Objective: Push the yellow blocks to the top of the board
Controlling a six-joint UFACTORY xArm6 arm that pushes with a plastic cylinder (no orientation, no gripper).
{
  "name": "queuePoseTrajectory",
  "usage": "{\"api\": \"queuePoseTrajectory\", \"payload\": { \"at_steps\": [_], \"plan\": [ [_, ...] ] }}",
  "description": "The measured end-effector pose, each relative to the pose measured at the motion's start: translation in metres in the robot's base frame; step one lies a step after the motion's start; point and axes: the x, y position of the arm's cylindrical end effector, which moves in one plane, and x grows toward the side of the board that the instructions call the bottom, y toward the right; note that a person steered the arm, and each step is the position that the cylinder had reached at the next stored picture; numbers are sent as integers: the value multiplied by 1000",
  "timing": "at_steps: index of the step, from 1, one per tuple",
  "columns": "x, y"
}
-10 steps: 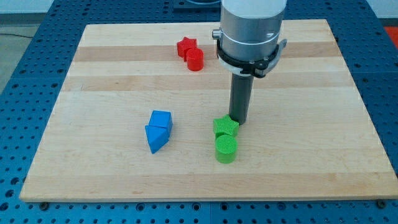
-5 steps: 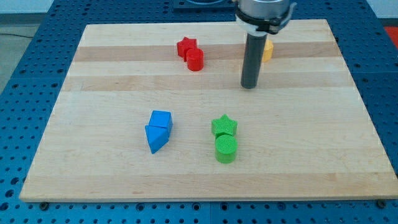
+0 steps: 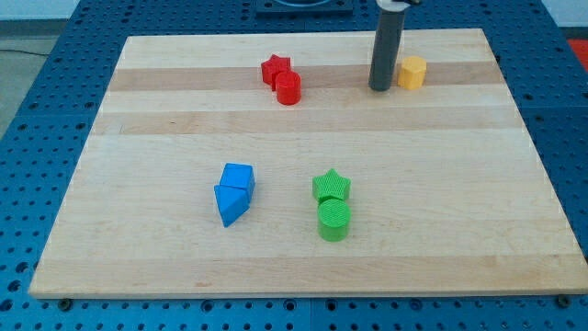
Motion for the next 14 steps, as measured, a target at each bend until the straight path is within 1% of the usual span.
{"api": "queuePoseTrajectory", "payload": {
  "at_steps": [2,3,5,6,7,8,9,10,11,12,13,14],
  "plan": [
    [-26,39],
    [-16,46],
    [-14,51],
    [-3,69],
    [-14,73],
    [-49,65],
    [-72,66],
    [-18,63],
    [-10,-6],
    [-53,-11],
    [-64,8],
    [-31,14]
  ]
}}
